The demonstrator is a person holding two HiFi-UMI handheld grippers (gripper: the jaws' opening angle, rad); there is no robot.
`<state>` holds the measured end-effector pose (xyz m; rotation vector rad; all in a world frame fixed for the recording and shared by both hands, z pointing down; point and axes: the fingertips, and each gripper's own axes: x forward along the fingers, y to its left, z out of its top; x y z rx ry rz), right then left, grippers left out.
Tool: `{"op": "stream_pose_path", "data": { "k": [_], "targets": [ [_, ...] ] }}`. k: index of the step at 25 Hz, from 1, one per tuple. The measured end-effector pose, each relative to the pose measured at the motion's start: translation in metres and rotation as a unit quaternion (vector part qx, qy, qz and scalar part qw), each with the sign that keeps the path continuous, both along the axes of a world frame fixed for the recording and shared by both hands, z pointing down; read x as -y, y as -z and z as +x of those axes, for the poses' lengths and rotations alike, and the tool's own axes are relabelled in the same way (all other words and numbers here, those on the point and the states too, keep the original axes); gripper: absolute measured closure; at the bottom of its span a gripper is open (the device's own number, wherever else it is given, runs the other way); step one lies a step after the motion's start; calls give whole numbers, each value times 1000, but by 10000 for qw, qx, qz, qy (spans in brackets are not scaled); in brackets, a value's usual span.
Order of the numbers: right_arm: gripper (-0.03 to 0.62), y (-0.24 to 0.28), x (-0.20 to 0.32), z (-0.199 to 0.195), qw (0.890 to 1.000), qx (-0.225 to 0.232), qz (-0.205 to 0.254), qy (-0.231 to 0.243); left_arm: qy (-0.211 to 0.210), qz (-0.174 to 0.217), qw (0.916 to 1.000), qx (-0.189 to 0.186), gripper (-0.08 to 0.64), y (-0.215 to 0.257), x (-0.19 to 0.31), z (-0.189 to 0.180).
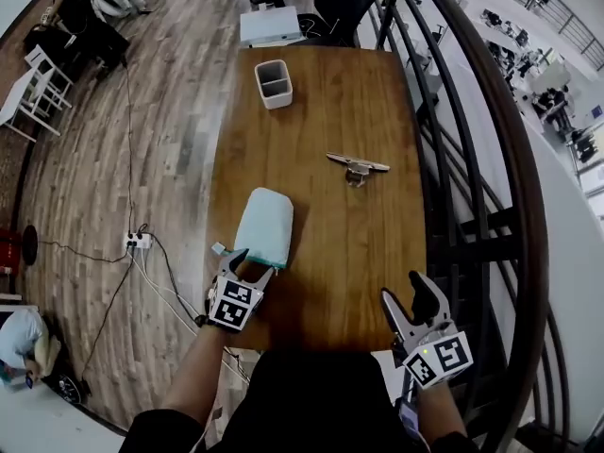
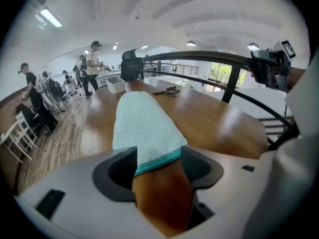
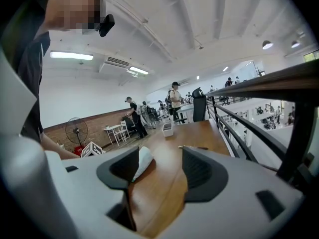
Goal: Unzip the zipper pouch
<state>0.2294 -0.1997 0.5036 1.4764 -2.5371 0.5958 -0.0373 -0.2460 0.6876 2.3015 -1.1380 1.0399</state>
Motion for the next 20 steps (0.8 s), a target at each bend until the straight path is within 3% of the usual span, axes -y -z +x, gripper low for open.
{"op": "stream_pose_path", "data": {
  "k": [7,12,20],
  "targets": [
    [330,-2,-6,-2,9998,30,-85,-204,-867,-546,9942,330,285,-19,-2,-1],
    [336,-7,-8,-7,9993,-10,-189,-329,-956,-971,9896,468,290,-33,-5,-5],
    [356,-11,-10,-32,9993,59,-349,-122,-1217,-1009,9854,639,438,-34,-19,11]
  ]
}}
